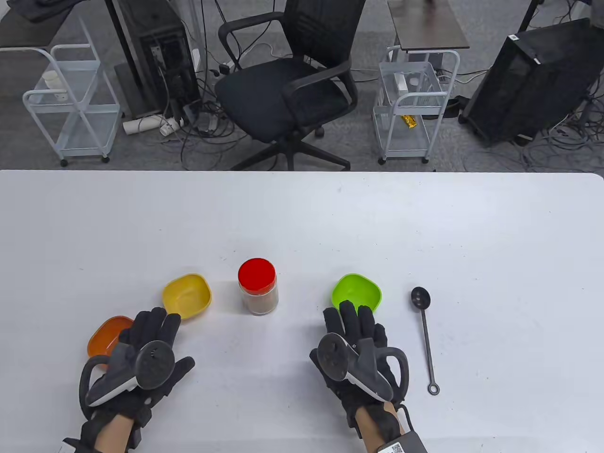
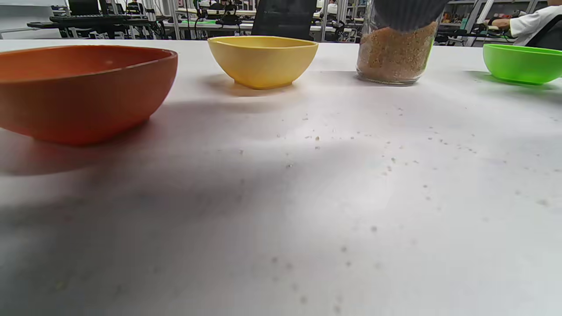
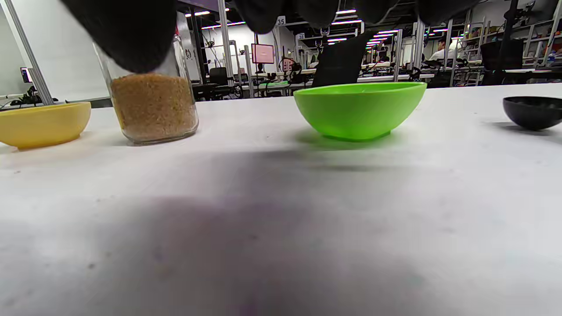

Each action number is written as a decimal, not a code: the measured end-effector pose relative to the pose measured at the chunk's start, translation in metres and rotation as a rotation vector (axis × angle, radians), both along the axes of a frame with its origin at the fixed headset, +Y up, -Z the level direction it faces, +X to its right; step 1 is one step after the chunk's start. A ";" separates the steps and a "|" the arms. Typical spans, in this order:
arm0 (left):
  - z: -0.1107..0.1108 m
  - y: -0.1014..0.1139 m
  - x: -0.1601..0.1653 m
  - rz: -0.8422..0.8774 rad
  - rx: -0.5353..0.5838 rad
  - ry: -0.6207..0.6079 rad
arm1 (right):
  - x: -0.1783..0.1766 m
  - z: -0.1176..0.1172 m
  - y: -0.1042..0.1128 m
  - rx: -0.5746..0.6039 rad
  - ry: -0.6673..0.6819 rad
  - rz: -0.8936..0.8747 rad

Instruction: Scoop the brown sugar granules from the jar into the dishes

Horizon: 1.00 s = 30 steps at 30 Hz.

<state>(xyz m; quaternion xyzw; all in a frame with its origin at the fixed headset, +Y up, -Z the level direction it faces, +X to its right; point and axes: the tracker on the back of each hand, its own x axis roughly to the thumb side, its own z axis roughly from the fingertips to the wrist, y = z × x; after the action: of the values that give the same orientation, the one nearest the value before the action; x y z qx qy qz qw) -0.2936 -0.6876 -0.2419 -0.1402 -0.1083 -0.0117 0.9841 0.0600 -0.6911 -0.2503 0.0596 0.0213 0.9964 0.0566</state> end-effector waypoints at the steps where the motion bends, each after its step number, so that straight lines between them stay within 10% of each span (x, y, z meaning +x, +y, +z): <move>1: 0.000 0.000 0.001 -0.009 -0.004 -0.006 | -0.001 0.000 -0.001 -0.007 0.004 0.007; 15: -0.001 -0.001 0.001 0.006 -0.024 -0.001 | -0.040 0.003 0.033 0.086 0.124 -0.012; 30: -0.003 -0.010 0.006 0.038 -0.045 -0.023 | -0.127 -0.081 0.067 0.044 0.179 0.066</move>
<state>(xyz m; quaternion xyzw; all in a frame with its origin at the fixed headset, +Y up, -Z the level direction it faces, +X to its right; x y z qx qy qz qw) -0.2879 -0.6971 -0.2444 -0.1603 -0.1225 0.0077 0.9794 -0.0667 -0.6243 -0.3309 0.1486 0.0064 0.9887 0.0206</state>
